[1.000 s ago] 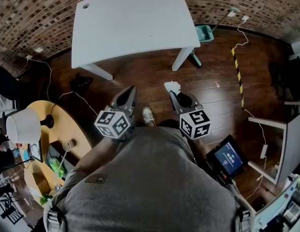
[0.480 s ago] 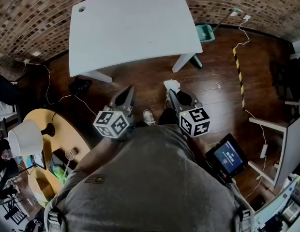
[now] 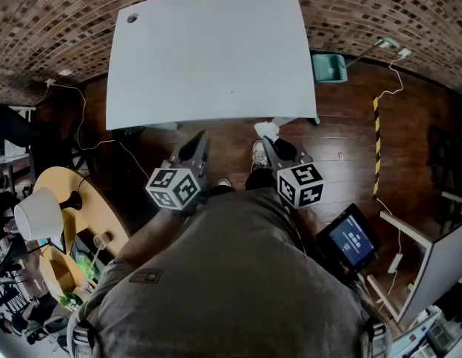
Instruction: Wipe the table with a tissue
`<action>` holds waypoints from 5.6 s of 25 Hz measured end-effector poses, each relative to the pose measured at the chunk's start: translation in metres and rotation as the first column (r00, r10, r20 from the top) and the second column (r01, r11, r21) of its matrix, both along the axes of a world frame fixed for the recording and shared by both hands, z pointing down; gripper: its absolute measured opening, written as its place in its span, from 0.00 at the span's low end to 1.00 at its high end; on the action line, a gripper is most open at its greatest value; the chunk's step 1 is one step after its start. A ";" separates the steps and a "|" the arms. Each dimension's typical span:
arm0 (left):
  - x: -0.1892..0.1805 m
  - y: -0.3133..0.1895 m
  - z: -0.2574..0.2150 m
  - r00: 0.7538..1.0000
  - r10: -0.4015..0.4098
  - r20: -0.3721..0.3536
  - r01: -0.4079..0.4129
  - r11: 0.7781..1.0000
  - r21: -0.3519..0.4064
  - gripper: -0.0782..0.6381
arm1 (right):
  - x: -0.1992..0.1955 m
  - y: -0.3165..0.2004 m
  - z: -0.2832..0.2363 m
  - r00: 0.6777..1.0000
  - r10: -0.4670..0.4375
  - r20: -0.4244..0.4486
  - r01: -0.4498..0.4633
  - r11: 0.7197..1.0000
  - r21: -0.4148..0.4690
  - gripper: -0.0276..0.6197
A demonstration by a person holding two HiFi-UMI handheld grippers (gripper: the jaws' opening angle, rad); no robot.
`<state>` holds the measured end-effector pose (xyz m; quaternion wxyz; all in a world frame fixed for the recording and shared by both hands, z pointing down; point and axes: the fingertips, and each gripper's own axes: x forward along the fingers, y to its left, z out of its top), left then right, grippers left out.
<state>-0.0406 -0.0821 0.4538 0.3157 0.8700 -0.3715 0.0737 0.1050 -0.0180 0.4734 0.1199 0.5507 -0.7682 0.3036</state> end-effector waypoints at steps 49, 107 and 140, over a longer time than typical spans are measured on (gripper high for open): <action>-0.020 -0.095 0.115 0.978 -0.170 0.123 0.201 0.928 -0.313 0.11 | 0.010 -0.151 0.146 0.904 -0.403 -0.142 0.286 0.817 -0.500 0.12; -0.062 -0.103 0.101 0.963 -0.237 0.130 0.264 0.930 -0.256 0.11 | -0.075 -0.141 0.134 0.851 -0.525 -0.027 0.464 0.774 -0.431 0.12; -0.070 0.011 0.006 0.990 -0.136 0.027 0.136 0.991 0.011 0.11 | -0.081 -0.007 -0.004 0.978 -0.200 -0.056 0.201 0.980 0.007 0.12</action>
